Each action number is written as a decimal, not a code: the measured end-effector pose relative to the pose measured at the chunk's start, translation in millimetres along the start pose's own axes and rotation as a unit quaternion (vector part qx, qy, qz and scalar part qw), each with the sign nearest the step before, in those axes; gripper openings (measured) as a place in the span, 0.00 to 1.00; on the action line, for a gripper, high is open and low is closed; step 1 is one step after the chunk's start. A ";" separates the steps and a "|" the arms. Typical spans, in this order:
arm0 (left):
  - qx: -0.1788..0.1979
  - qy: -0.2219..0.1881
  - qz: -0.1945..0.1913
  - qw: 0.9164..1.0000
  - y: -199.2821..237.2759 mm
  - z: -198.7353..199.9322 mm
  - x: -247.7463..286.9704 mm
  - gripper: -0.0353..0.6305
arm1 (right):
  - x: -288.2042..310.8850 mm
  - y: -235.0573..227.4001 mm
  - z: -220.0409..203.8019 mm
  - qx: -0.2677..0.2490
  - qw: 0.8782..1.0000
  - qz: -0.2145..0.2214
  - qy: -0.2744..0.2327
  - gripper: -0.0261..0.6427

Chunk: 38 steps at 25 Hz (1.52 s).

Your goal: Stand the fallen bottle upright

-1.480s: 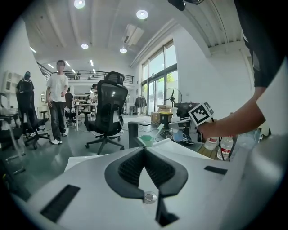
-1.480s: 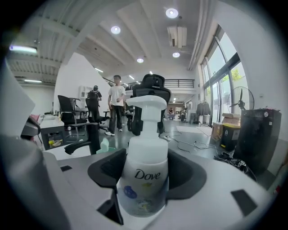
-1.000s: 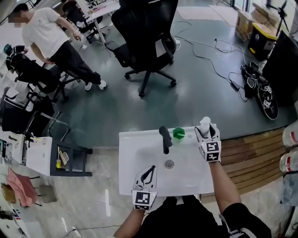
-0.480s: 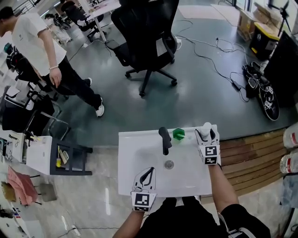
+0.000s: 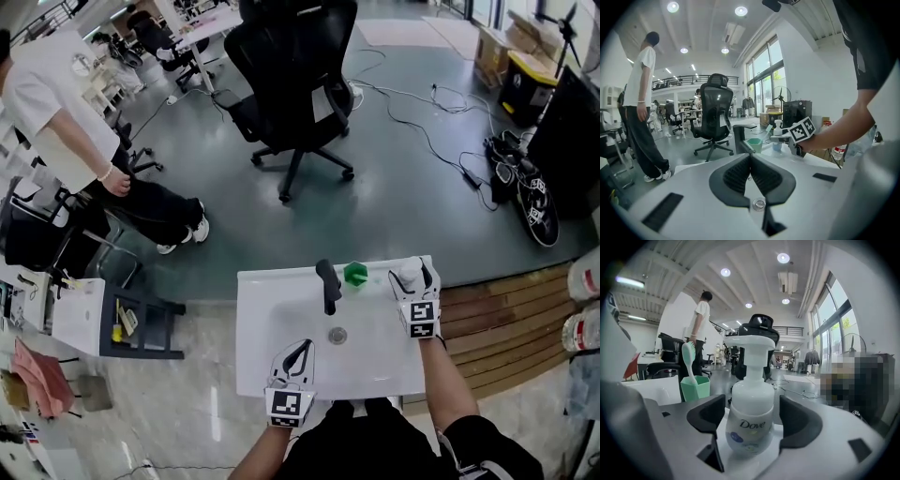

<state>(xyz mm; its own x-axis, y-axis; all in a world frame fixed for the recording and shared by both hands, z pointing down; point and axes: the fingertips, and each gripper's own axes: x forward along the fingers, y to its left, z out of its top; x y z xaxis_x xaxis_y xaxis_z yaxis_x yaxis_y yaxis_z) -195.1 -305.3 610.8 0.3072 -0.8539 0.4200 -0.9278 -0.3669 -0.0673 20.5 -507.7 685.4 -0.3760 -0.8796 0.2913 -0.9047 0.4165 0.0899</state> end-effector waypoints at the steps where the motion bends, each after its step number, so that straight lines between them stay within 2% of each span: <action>1: -0.002 -0.002 0.000 1.000 -1.1 0.5 -0.7 0.08 | -3.0 -0.2 0.0 0.002 1.000 0.003 0.001 0.63; 7: -0.009 -0.014 -0.010 1.000 -10.5 5.6 -3.8 0.08 | -47.7 3.5 2.7 -0.005 1.000 0.006 -0.007 0.67; 14: -0.010 -0.034 -0.034 0.999 -25.4 19.6 -1.6 0.08 | -125.6 34.1 47.4 -0.006 0.998 0.045 -0.044 0.57; 17: -0.008 -0.045 -0.047 0.998 -34.4 30.8 0.4 0.08 | -160.6 38.6 67.7 -0.004 0.996 0.063 -0.057 0.46; 23: 0.002 -0.064 -0.071 0.995 -51.2 43.1 -0.9 0.08 | -208.8 42.9 90.8 -0.004 0.995 0.069 -0.069 0.07; 25: 0.006 -0.069 -0.078 0.995 -55.9 45.8 -2.1 0.08 | -217.5 50.9 93.2 -0.001 0.994 0.076 -0.073 0.06; 30: 0.012 -0.081 -0.085 0.993 -61.7 53.3 -5.8 0.08 | -231.7 64.4 114.3 -0.020 0.993 0.040 -0.107 0.06; 33: 0.013 -0.089 -0.084 0.992 -63.1 60.6 -12.4 0.08 | -236.5 70.2 120.3 -0.033 0.992 0.044 -0.111 0.06; 36: 0.017 -0.089 -0.087 0.992 -65.6 59.1 -20.2 0.08 | -242.3 71.7 120.3 -0.017 0.994 0.046 -0.096 0.06; 38: 0.017 -0.088 -0.086 0.992 -64.6 57.9 -22.8 0.08 | -243.0 71.5 121.4 0.011 0.993 0.055 -0.106 0.06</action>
<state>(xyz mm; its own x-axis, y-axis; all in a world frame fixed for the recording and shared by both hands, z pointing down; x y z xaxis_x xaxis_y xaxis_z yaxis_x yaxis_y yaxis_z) -129.9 -283.5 553.2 0.4948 -0.8280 0.2639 -0.8519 -0.5221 -0.0407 22.9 -292.1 505.4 -0.5040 -0.8588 0.0915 -0.8592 0.5094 0.0477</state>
